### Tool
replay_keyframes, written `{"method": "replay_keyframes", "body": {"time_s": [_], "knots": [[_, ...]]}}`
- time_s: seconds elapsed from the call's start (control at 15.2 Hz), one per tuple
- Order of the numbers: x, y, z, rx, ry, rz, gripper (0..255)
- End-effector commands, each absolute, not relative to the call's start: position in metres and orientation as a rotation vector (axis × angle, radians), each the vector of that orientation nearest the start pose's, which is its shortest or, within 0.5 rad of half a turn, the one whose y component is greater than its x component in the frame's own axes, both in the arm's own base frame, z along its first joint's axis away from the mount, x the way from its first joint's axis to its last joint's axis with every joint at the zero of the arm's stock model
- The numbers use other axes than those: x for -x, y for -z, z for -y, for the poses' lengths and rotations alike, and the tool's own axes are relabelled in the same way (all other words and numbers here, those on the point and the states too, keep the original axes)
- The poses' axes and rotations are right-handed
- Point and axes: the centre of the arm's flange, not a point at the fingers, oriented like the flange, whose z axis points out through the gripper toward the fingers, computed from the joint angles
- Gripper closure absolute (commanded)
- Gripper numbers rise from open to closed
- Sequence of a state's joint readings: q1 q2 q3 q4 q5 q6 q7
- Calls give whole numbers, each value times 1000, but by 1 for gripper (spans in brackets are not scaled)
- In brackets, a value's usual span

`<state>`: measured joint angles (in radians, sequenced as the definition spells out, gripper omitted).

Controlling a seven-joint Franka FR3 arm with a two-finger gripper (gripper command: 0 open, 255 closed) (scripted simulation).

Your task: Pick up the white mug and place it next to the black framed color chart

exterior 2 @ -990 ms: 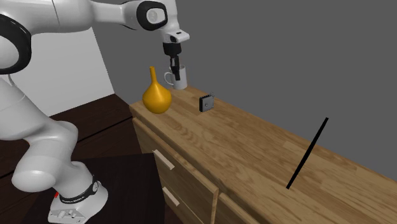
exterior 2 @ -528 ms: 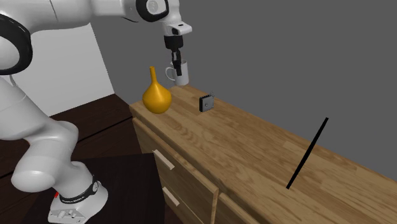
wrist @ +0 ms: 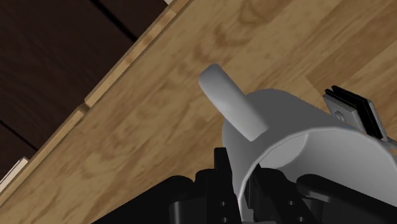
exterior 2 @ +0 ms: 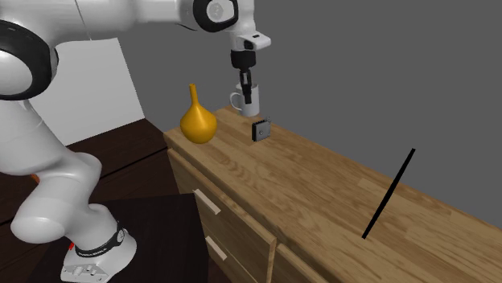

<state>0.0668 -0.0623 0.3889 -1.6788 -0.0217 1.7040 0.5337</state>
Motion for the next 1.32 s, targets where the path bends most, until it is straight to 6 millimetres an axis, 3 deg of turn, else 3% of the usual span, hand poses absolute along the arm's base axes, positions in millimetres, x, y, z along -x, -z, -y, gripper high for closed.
{"method": "replay_keyframes", "body": {"time_s": [0.0,1.25], "knots": [[-510,-618,-226,3137,150,-117,255],[-684,-619,-46,3137,150,-117,255]]}}
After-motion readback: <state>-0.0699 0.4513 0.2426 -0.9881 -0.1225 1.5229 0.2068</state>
